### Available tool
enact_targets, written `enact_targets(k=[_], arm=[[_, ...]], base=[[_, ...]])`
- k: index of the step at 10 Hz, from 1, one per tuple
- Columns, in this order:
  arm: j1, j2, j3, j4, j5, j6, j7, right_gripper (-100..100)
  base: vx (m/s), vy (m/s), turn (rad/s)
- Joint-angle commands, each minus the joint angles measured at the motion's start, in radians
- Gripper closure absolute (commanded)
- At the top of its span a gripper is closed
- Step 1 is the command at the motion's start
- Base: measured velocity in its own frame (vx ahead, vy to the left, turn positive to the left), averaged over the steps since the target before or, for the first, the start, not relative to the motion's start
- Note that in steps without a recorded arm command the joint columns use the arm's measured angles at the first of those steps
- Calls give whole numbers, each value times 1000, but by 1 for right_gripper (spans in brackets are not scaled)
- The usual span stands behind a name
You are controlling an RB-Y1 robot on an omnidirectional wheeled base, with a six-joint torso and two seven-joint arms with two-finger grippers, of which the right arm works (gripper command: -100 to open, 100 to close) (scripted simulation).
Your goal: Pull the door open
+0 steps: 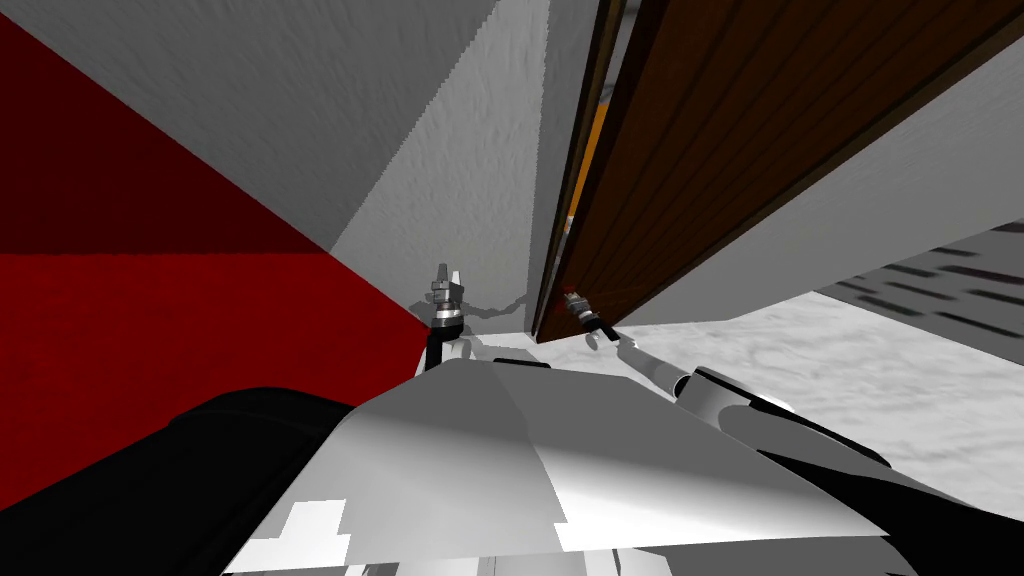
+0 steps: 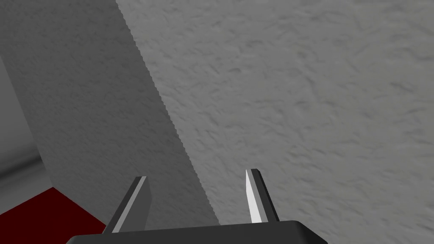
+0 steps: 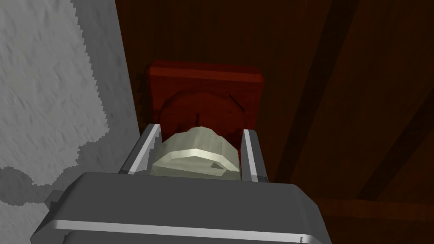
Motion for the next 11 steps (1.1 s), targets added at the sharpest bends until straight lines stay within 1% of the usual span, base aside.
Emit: enact_targets(k=[1,3,4,5,6,7,8,11], arm=[[-3,-19,30,0,3,-23,-28,100],[-4,-57,77,-9,5,-54,-68,100],[-4,-72,95,-12,6,-67,-84,100],[-5,-82,108,-15,7,-75,-95,100],[-3,-74,99,-14,6,-66,-84,100],[-4,-90,127,-17,13,-88,-105,100],[-5,-96,136,-17,15,-96,-112,100],[-12,-140,199,-23,30,-152,-160,100]], base=[[-172,-146,129],[-186,-131,170],[-186,-162,168],[-151,-136,92],[-65,-53,22],[-120,-105,100],[-175,-133,122],[-191,-150,129]])
